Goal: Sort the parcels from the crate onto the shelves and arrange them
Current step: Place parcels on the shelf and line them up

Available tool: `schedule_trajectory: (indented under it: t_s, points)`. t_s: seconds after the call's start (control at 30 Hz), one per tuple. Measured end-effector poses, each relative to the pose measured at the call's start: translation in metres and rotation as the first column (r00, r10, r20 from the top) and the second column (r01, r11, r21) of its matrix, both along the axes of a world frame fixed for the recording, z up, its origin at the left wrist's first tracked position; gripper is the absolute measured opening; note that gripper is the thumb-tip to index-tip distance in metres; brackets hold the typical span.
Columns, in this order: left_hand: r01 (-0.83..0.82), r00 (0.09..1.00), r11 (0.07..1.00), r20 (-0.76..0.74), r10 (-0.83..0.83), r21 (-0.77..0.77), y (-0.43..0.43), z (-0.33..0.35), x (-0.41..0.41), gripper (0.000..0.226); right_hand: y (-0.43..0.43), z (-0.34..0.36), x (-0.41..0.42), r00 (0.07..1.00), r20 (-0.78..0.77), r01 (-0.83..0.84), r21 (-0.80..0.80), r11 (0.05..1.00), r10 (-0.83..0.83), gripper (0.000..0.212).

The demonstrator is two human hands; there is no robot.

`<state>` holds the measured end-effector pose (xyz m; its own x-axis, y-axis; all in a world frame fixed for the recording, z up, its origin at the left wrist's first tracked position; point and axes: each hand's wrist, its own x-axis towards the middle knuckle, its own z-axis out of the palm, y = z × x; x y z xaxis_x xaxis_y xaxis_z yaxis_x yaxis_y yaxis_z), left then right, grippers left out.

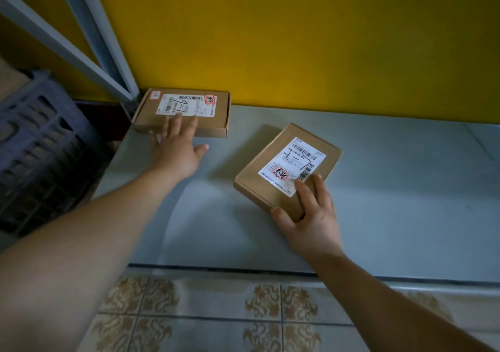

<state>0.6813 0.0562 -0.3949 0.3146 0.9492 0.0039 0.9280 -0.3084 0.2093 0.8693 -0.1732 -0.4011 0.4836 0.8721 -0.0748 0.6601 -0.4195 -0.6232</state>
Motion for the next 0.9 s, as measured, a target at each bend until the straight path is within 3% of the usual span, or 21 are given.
schedule_trajectory:
  t_s: [0.2, 0.33, 0.4, 0.63, 0.9]
  points:
    - [0.046, 0.998, 0.988, -0.03, -0.051, -0.151, -0.069, -0.015, -0.002, 0.07, -0.001, 0.008, -0.002, 0.995, 0.075, -0.052, -0.101, 0.994, 0.06, 0.08]
    - [0.096, 0.989, 0.979, -0.092, -0.114, -0.182, -0.09, -0.012, -0.001, 0.074, -0.01, 0.015, 0.01, 0.912, 0.364, -0.098, -0.26, 0.961, 0.192, 0.089]
    - [0.122, 0.986, 0.974, -0.087, -0.141, -0.193, -0.1, -0.011, 0.006, 0.074, -0.02, 0.021, 0.023, 0.869, 0.435, -0.099, -0.317, 0.943, 0.237, 0.089]
    - [0.28, 0.947, 0.93, -0.093, -0.308, -0.238, -0.154, -0.012, 0.066, 0.078, -0.077, 0.045, 0.083, 0.873, 0.474, 0.14, -0.471, 0.871, 0.116, 0.096]
    - [0.433, 0.881, 0.872, -0.097, -0.463, -0.229, -0.207, -0.01, 0.159, 0.08, -0.145, 0.052, 0.151, 0.839, 0.536, 0.226, -0.503, 0.835, 0.096, 0.099]
